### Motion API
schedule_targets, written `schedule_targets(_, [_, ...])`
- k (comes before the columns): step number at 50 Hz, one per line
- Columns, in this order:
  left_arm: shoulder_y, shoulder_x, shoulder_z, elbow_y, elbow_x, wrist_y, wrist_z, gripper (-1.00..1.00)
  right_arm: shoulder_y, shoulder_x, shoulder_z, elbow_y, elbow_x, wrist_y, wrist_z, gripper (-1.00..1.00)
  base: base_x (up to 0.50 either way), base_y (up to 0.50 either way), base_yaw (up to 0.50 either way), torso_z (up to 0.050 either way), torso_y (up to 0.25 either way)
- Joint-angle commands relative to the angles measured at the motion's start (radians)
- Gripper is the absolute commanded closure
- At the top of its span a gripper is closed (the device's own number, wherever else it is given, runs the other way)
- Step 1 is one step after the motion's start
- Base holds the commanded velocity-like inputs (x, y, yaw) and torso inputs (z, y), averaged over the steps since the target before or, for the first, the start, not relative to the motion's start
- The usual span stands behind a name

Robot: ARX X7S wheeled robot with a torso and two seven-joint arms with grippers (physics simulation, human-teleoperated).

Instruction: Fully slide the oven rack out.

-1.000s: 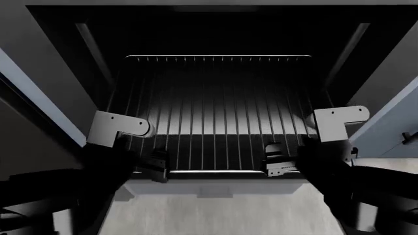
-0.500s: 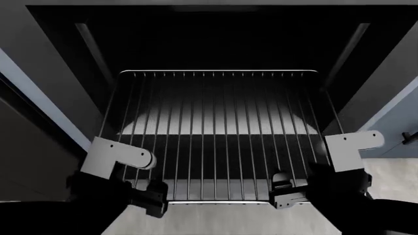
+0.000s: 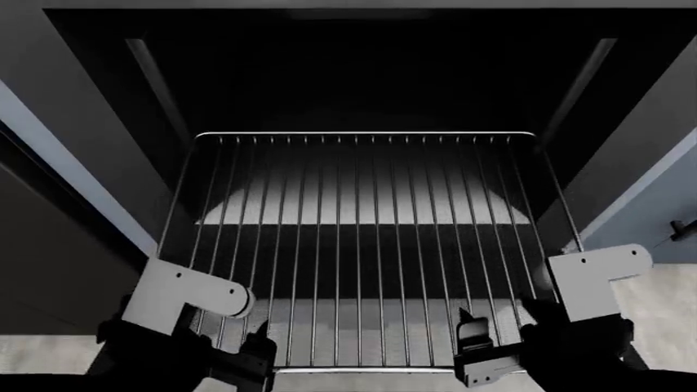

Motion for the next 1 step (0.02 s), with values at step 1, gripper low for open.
schedule_targets(1, [0.236, -0.058, 0.253, -0.042, -0.151, -0.011, -0.017, -1.0, -0.198, 0.059, -0.184, -0.068, 0.066, 0.029, 0.023, -1.0, -0.02, 0.0, 0.0, -0.011, -0.013])
